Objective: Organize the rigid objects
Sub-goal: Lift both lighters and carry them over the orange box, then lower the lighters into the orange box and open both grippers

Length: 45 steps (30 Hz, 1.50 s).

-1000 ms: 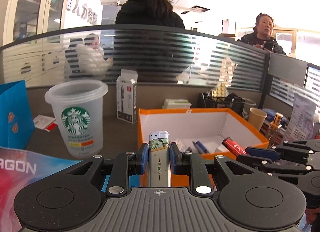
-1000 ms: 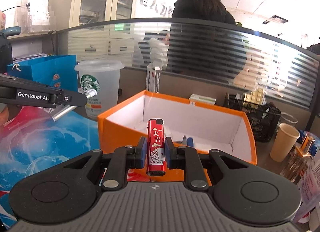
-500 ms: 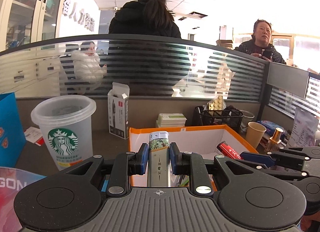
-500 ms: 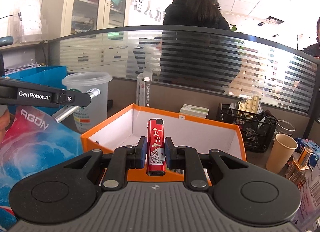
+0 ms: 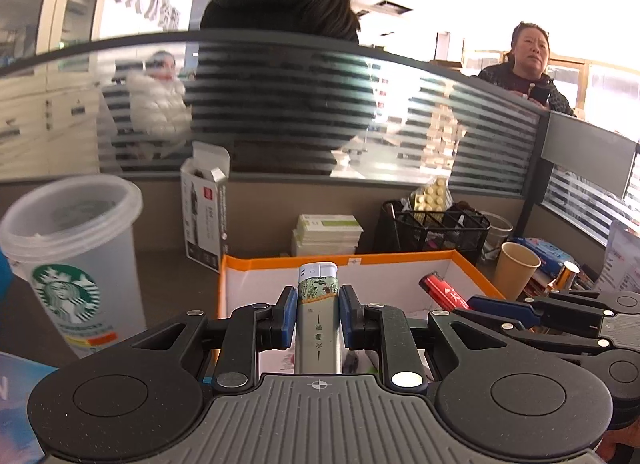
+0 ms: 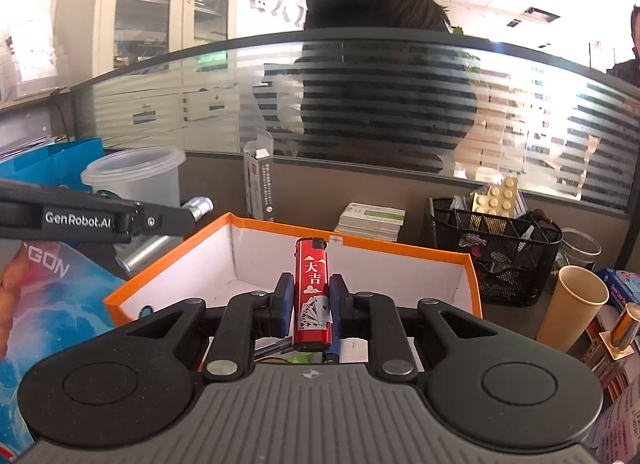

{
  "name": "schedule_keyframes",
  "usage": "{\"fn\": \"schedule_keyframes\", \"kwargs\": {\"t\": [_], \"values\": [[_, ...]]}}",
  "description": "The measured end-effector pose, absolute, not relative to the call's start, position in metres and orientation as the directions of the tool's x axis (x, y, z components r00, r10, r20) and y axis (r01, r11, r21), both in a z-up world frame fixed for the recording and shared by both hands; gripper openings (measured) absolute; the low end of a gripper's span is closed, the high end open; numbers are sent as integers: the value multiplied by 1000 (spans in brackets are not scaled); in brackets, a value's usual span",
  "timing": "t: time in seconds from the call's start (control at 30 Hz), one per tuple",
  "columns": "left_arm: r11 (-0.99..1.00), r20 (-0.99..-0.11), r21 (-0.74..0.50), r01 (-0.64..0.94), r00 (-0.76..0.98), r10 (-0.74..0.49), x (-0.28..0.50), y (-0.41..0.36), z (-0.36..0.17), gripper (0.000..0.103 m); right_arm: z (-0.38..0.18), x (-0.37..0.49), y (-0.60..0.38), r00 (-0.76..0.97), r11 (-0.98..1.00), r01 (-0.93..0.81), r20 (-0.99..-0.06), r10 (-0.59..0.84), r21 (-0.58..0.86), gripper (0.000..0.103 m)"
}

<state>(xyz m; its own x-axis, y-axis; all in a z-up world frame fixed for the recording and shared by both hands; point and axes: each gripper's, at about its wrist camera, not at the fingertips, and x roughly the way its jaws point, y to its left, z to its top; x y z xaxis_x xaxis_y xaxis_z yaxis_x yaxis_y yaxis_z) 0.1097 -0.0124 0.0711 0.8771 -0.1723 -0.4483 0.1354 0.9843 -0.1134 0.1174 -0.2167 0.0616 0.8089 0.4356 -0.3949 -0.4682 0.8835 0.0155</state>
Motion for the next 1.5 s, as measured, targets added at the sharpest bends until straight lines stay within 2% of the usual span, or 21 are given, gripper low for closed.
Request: {"fn": "schedule_keyframes", "kwargs": {"t": [0.63, 1.07, 1.5], "values": [[983, -569, -140, 121, 802, -180, 158, -19, 22, 21, 21, 168, -206, 769, 899, -438, -513, 381, 12, 17], [982, -617, -149, 114, 766, -182, 173, -16, 4, 21, 6, 179, -200, 753, 905, -426, -560, 346, -14, 17], [985, -628, -128, 115, 760, -170, 177, -21, -1, 21, 0, 187, -198, 742, 906, -422, -585, 328, -28, 17]]}}
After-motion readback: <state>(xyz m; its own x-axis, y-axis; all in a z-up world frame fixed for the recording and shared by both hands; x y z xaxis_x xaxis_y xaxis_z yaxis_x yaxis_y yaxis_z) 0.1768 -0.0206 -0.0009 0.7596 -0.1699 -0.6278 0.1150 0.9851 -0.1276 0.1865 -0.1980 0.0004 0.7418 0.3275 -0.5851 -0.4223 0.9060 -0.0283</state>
